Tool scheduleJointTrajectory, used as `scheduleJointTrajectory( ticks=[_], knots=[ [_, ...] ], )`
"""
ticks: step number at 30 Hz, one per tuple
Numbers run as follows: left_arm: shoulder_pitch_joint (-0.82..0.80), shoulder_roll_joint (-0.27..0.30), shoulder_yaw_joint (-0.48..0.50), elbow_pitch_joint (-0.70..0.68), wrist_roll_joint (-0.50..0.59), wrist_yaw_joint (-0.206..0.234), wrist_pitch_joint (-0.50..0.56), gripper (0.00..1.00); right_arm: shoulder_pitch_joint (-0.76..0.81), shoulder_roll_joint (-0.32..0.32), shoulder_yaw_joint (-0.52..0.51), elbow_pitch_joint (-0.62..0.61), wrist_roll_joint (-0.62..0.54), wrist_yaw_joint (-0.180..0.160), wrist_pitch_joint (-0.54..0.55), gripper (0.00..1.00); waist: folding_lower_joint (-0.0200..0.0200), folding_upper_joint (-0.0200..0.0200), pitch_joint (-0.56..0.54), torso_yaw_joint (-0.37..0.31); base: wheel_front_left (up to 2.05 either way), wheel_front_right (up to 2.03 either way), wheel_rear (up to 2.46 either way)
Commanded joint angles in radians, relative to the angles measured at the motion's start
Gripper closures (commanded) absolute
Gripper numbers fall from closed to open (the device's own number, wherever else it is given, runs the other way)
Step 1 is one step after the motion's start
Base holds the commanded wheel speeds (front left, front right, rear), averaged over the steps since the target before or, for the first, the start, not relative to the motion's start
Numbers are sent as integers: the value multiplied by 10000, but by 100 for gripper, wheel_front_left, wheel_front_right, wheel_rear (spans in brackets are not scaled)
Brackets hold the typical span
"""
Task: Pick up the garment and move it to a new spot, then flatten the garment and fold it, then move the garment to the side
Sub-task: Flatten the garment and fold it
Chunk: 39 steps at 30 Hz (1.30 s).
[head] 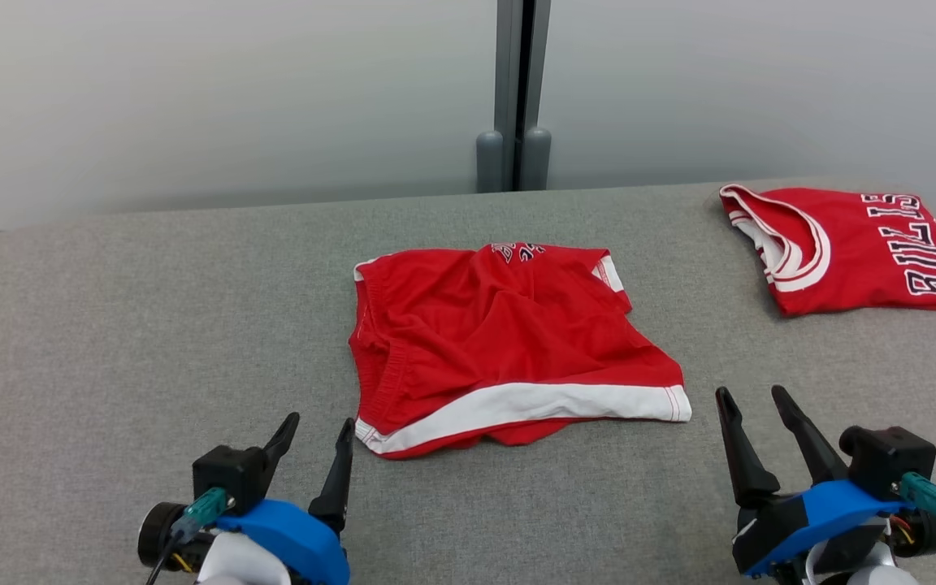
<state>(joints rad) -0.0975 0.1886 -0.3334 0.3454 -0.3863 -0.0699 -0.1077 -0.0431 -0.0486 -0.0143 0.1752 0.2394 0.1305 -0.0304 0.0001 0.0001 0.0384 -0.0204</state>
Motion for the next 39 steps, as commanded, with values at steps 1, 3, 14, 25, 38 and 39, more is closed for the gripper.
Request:
scheduleJointTrajectory(
  ticks=[1,3,14,25,38,39],
  knots=[
    [-553,-42,-173,430,57,-91,364,0,-330,-34,160,-1,171,5,-25,0,-1,-1,250,19,0,0,0],
    [-782,-84,-257,714,84,-102,577,0,-404,-32,264,14,206,5,-45,0,-1,-1,360,-7,0,0,0],
    [-2582,-81,-884,2740,18,-447,1582,0,-1039,-37,892,563,412,5,-347,0,-1,-1,1213,-405,0,0,0],
    [-2899,-279,-1089,3422,-361,-536,1409,100,-1785,-34,719,1848,389,5,541,0,-1,-1,1500,-279,0,0,0],
    [-3204,-540,-1444,3584,-703,-600,891,100,-2978,-36,591,3653,-26,5,931,0,-1,-1,1872,157,0,0,0],
    [-3223,-538,-1460,3588,-722,-604,852,100,-3003,-34,567,3760,-107,5,942,0,-1,-1,1879,169,0,0,0]
  ],
)
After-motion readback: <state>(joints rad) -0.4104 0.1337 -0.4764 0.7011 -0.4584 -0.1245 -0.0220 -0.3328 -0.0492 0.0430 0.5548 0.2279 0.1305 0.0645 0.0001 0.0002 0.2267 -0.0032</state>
